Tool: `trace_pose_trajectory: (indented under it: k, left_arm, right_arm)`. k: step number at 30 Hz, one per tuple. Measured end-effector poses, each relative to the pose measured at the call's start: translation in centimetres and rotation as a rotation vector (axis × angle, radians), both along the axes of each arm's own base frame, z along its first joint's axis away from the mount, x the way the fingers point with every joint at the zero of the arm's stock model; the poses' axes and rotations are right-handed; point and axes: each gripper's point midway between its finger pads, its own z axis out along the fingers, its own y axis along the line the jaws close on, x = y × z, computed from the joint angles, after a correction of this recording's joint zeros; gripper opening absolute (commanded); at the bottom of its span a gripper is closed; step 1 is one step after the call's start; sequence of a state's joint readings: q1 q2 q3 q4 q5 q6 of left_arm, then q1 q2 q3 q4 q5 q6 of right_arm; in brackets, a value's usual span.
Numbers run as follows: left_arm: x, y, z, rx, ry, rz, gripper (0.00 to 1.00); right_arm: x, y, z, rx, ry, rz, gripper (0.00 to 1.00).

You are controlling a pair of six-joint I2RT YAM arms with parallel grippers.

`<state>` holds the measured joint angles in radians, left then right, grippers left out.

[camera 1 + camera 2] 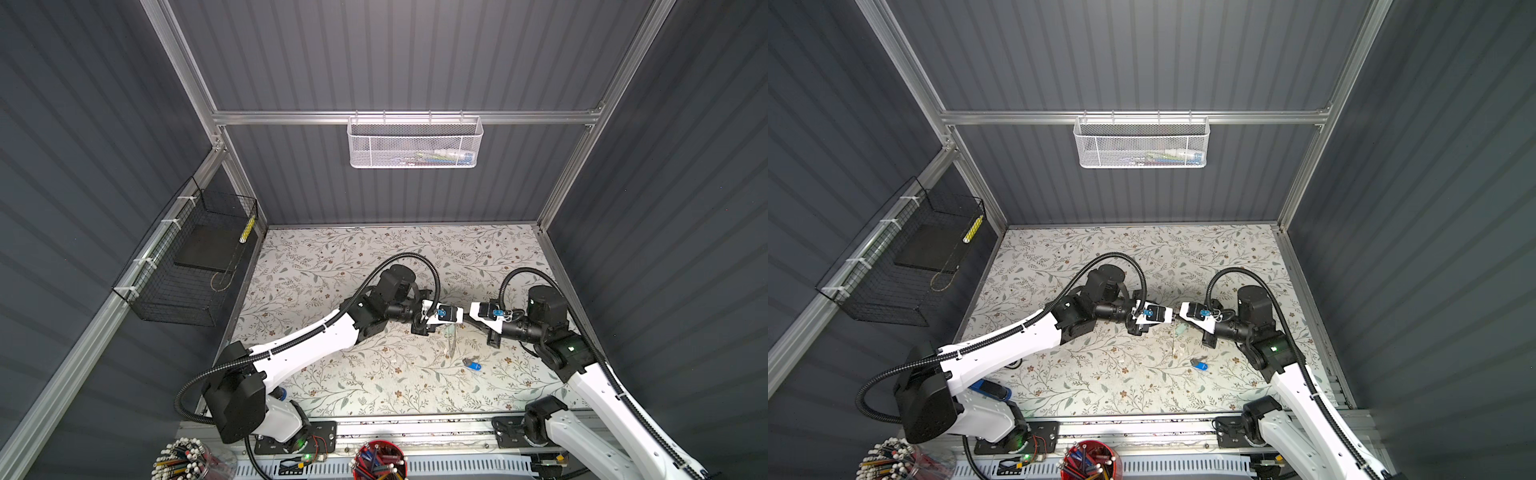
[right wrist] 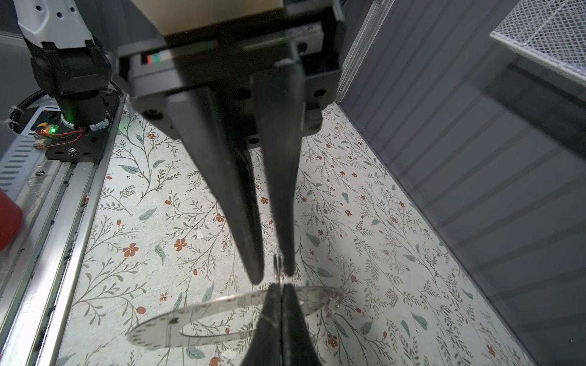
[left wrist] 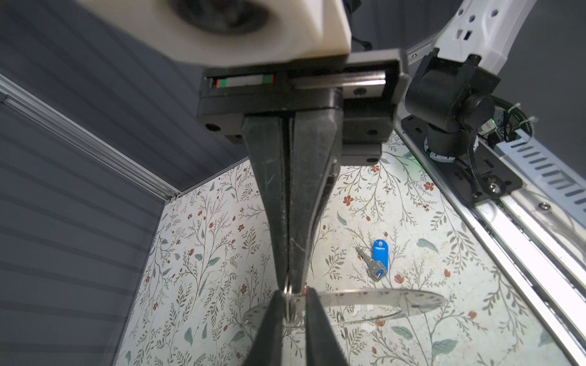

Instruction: Put the keys on the keyring

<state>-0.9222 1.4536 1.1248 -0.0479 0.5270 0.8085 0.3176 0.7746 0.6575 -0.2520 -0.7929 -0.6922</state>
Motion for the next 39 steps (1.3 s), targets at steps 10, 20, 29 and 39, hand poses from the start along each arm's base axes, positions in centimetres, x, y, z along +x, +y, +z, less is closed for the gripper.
trace_pose_trajectory:
  k: [10,20,29,39]
  left_arm:
    - [0.0,0.0,0.1,-0.002,0.009,0.003,0.00]
    - [-0.7,0.5,0.6,-0.059,0.067,0.018,0.00]
    - [-1.6,0.6,1.6,-0.114,0.109,-0.015,0.00]
    - [-2.2,0.6,2.2,-0.139,0.126,-0.037,0.00]
  right_arm:
    - [-0.3,0.1,0.1,0.006,0.007,0.015,0.23]
    - [-1.5,-0.4,1.3,0.081,-0.038,-0.011,0.28]
    - [-2.1,-0.1,1.2,0.162,0.039,-0.006,0.24]
    - [-2.5,0.3,1.9,0.202,0.068,0.026,0.17]
